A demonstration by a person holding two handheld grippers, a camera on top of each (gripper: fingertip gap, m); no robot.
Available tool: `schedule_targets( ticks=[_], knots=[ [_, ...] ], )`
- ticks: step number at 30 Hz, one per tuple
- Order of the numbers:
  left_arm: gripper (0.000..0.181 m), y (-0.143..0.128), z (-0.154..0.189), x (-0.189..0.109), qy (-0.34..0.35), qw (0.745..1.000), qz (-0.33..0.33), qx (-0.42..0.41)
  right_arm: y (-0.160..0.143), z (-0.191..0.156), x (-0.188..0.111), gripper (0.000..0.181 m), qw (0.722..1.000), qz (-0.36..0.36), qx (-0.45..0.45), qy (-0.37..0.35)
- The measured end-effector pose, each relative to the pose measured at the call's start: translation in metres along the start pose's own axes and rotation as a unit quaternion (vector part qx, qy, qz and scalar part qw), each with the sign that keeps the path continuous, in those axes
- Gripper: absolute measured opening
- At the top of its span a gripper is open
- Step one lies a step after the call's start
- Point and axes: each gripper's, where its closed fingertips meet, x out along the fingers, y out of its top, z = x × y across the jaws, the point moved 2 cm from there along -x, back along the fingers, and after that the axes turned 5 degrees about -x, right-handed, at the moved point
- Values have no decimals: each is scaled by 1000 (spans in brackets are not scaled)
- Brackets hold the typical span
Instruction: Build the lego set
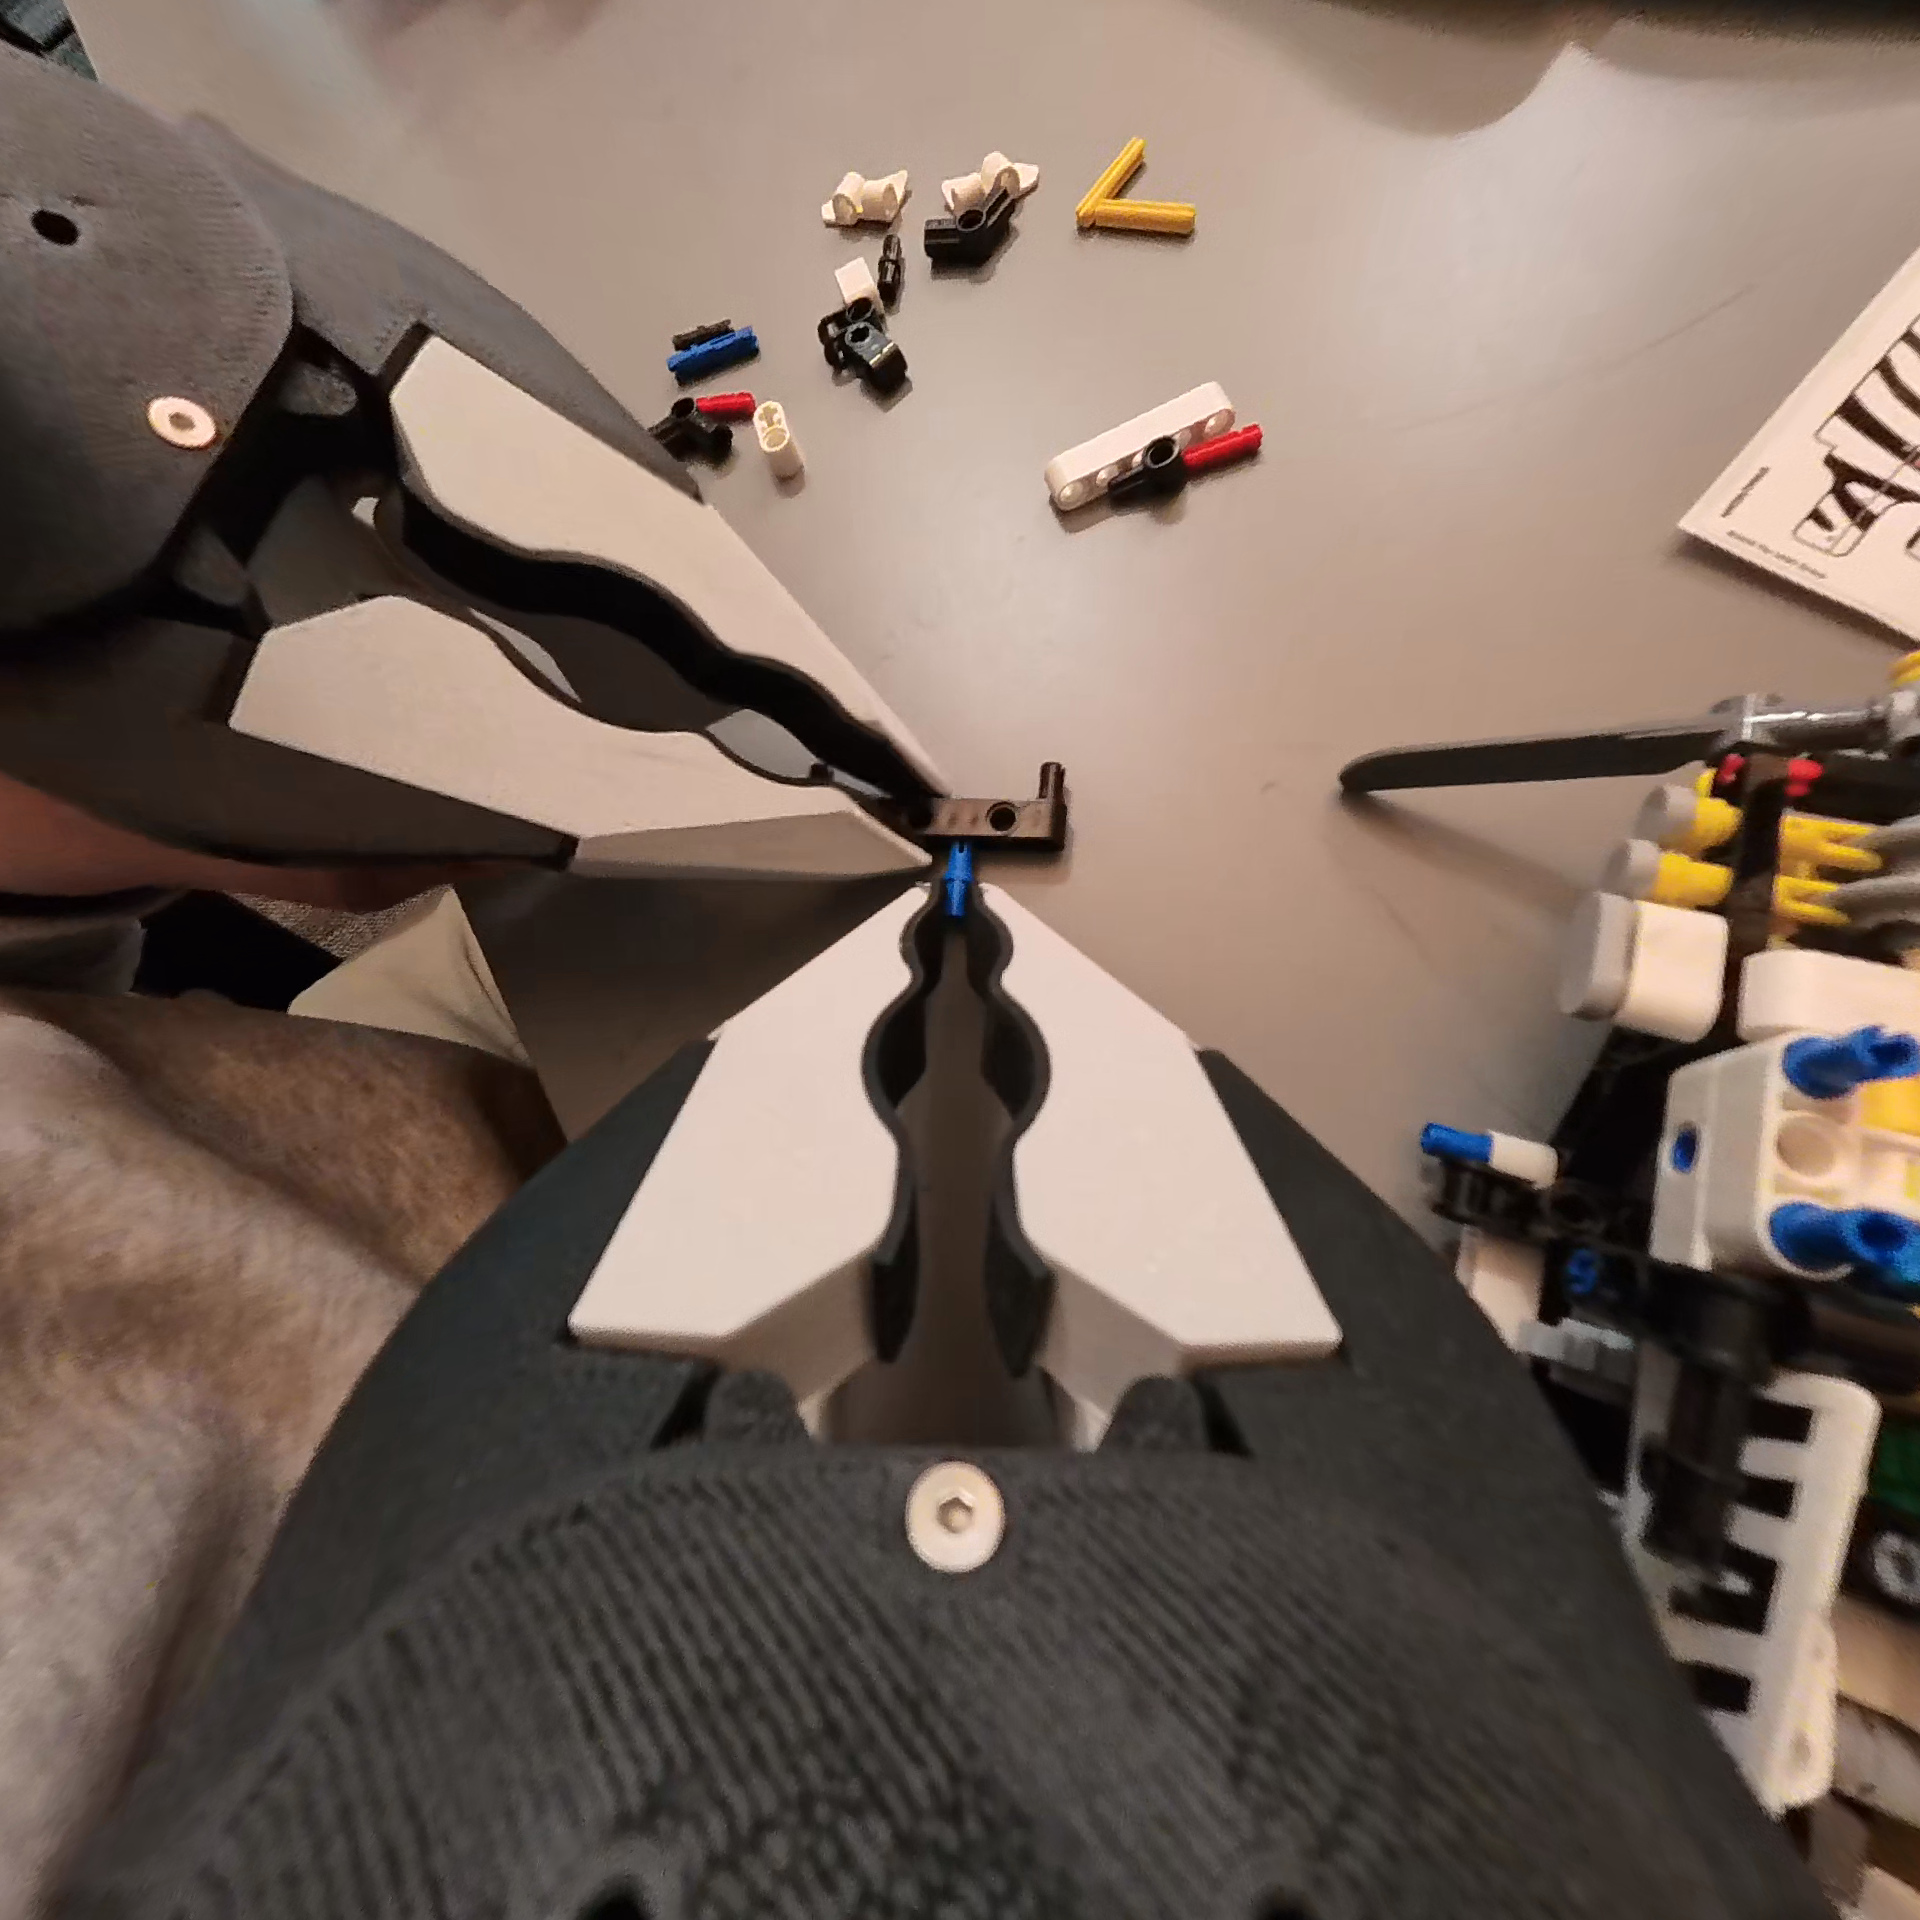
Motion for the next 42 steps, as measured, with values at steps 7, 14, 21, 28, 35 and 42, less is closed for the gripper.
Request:
schedule_targets(
  ticks=[7, 14, 21, 28, 35, 42],
  knots=[
    [7, -1, -1, 0, 2, 1000, -9, 14, 1, 0, 1, 1, 1000, -2, 0, 0],
    [8, -1, 2, 0, -12, 998, -12, 56, 5, 1, 5, 1, 1000, -10, -4, -2],
    [8, 0, 0, 1, -20, 1000, -5, 23, 6, 2, 5, 1, 1000, -7, 0, 1],
    [8, 1, -1, 2, -38, 999, -5, -10, 7, 3, 3, 4, 998, 7, -44, -48],
    [12, 3, -1, 1, -27, 999, -1, -18, 4, 5, -7, 11, 997, 21, -49, -63],
    [16, 15, -12, -24, -47, 995, 43, -75, 4, 3, -12, 12, 995, 35, -58, -69]
  ],
)
